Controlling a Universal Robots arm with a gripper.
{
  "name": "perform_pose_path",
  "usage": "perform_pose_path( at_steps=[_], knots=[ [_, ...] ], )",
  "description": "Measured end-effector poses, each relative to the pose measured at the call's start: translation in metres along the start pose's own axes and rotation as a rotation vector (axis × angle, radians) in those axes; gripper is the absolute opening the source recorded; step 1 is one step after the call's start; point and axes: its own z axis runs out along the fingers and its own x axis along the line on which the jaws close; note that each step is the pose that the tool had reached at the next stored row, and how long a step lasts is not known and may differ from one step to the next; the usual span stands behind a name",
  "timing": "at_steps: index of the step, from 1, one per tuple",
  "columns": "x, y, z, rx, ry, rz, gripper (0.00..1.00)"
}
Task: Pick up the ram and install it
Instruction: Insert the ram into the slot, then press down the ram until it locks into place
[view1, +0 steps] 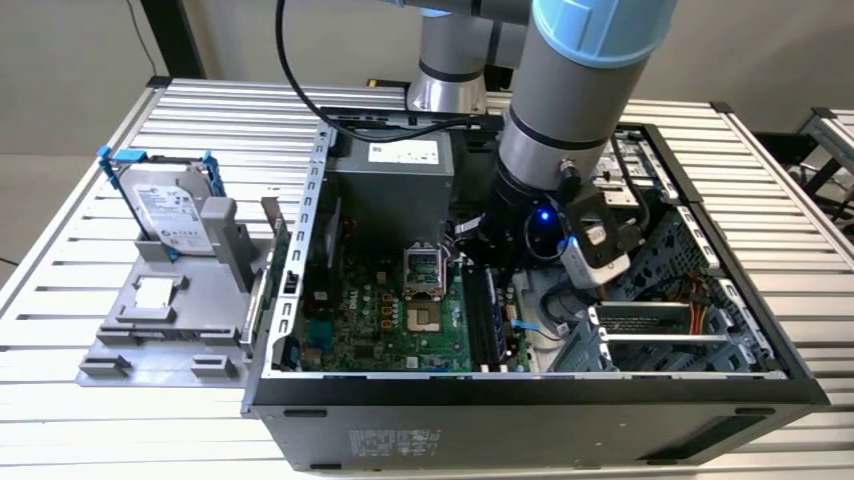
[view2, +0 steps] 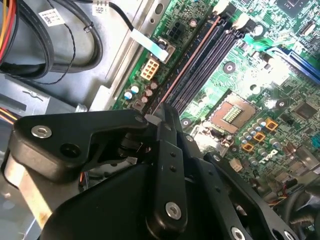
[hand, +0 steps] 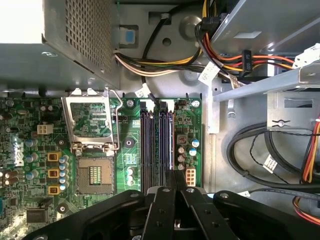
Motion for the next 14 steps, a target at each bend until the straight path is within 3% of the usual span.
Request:
perform_pose_path(
  at_steps=[14],
  knots=[
    [0.0,0.0001,-0.0013,0.0,0.0,0.0,0.0]
  ],
)
